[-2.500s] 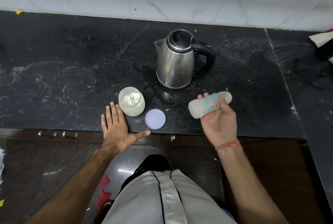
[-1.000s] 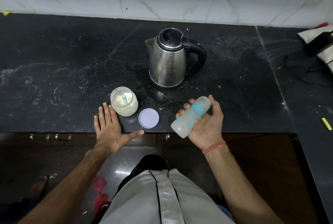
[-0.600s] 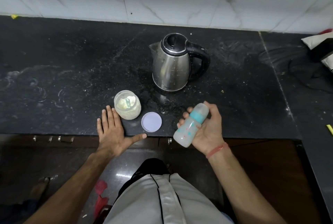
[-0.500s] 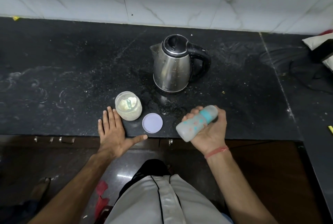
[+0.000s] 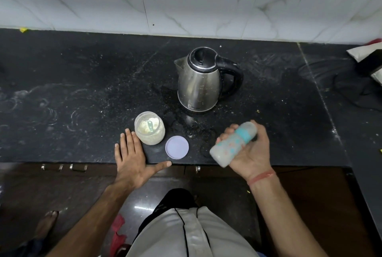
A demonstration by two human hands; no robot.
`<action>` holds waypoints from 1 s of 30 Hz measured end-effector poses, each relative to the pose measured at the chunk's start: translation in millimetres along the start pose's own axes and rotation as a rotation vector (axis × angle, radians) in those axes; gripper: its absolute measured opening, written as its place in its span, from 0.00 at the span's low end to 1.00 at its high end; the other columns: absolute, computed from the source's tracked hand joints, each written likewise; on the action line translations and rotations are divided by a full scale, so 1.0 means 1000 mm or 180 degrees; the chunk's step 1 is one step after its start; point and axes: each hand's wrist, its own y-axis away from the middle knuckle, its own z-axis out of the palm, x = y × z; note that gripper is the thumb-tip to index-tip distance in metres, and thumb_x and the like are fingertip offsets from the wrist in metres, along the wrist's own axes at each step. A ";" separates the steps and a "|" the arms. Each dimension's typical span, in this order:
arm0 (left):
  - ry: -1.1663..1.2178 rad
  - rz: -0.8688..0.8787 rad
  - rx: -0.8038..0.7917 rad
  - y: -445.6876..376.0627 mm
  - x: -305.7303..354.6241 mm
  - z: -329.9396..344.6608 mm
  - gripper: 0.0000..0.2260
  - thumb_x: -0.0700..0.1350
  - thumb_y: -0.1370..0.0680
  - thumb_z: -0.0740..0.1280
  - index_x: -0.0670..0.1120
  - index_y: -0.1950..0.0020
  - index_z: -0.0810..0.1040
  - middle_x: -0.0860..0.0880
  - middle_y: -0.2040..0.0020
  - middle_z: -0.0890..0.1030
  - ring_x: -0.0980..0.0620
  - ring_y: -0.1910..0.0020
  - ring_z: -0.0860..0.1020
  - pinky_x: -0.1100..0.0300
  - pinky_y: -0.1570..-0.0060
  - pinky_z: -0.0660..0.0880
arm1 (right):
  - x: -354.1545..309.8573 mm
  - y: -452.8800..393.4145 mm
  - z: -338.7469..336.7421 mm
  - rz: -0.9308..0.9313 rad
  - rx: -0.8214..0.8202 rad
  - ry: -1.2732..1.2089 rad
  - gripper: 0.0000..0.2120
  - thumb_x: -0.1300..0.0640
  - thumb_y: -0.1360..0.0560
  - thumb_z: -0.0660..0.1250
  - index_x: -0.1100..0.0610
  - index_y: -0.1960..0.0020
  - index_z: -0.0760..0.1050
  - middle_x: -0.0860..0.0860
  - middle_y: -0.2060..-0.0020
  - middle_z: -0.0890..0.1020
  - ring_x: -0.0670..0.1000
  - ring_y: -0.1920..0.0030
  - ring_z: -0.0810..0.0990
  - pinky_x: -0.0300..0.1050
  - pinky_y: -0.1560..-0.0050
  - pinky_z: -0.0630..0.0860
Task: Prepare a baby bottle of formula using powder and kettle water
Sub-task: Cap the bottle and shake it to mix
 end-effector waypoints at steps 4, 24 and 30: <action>-0.0008 0.0011 -0.0038 -0.001 -0.002 0.001 0.79 0.94 0.43 0.55 0.40 0.12 0.34 0.43 0.11 0.33 0.46 0.13 0.30 0.41 0.14 0.34 | 0.009 -0.001 -0.005 0.0097 -0.0014 0.0005 0.21 0.38 0.27 0.73 0.57 0.56 0.77 0.53 0.61 0.76 0.55 0.62 0.77 0.52 0.48 0.77; -0.0050 -0.0001 -0.0084 0.000 0.000 -0.001 0.78 0.94 0.42 0.55 0.41 0.12 0.33 0.43 0.11 0.32 0.46 0.14 0.29 0.41 0.14 0.34 | 0.011 -0.006 -0.003 0.0002 0.0329 -0.0586 0.20 0.37 0.26 0.72 0.55 0.58 0.78 0.51 0.62 0.77 0.53 0.65 0.78 0.49 0.49 0.77; -0.0047 -0.0013 -0.0079 0.000 0.000 -0.002 0.78 0.94 0.43 0.54 0.41 0.12 0.32 0.44 0.12 0.31 0.46 0.14 0.29 0.42 0.15 0.33 | 0.014 -0.004 -0.008 -0.0048 0.0205 -0.0474 0.19 0.39 0.27 0.71 0.55 0.58 0.76 0.51 0.64 0.76 0.53 0.66 0.77 0.49 0.52 0.77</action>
